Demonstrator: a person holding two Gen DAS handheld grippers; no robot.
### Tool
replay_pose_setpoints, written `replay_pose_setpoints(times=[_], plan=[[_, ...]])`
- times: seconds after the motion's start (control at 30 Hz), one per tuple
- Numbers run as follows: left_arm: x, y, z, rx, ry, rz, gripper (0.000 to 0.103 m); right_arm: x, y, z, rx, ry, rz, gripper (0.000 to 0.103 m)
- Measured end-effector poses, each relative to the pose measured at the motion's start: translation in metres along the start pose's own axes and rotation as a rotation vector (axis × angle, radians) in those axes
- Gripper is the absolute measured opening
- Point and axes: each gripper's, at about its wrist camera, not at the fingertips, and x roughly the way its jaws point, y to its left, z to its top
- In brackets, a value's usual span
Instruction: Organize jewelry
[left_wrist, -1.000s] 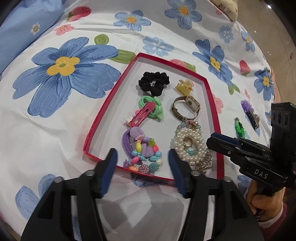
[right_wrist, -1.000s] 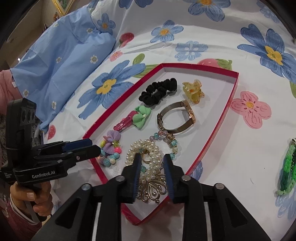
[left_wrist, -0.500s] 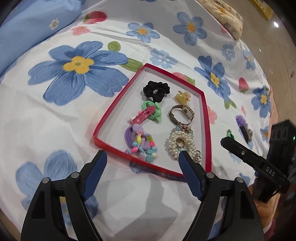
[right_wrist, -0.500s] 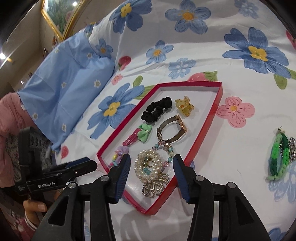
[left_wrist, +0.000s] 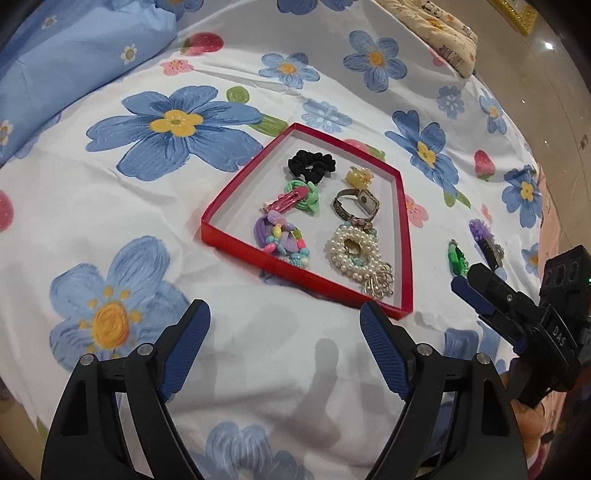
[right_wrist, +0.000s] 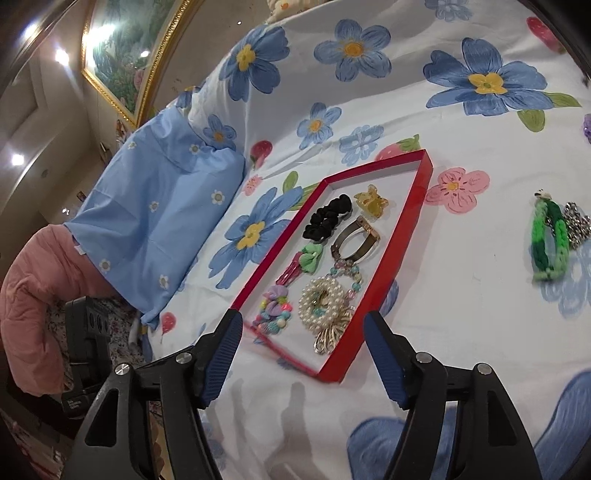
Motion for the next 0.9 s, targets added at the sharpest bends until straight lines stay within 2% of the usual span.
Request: replay_pose_setpoints(times=[0.13,0.37,0.47,0.5,0.53,0.6,0.7,0.8,0.9], plan=[[-0.011,0.001,-0.008,-0.002,-0.041,0.016,0.086,-0.012,0.007,-0.009,-0.038,-0.037,-0.026,0.075],[-0.037,-0.014,-0.013,0.106,-0.128,0.054,0.087,-0.032,0.04,-0.012,-0.25,-0.093,-0.19,0.077],[-0.056,-0.025,-0.001,0.172,-0.179,0.057,0.095,-0.044,0.063,-0.001,-0.366,-0.138,-0.236,0.09],[-0.062,-0.03,0.003,0.201,-0.196,0.07,0.101,-0.047,0.071,0.004,-0.401,-0.155,-0.244,0.097],[-0.067,-0.036,0.008,0.233,-0.215,0.095,0.103,-0.05,0.077,0.008,-0.428,-0.17,-0.25,0.102],[-0.072,-0.04,0.012,0.258,-0.24,0.134,0.103,-0.054,0.089,0.017,-0.477,-0.19,-0.275,0.103],[-0.068,-0.036,0.012,0.25,-0.251,0.16,0.103,-0.046,0.089,0.02,-0.483,-0.166,-0.302,0.103],[-0.054,-0.027,0.008,0.209,-0.219,0.134,0.103,-0.035,0.073,0.009,-0.402,-0.149,-0.296,0.103],[-0.04,-0.02,0.002,0.187,-0.189,0.141,0.103,-0.018,0.058,-0.007,-0.371,-0.114,-0.316,0.103]])
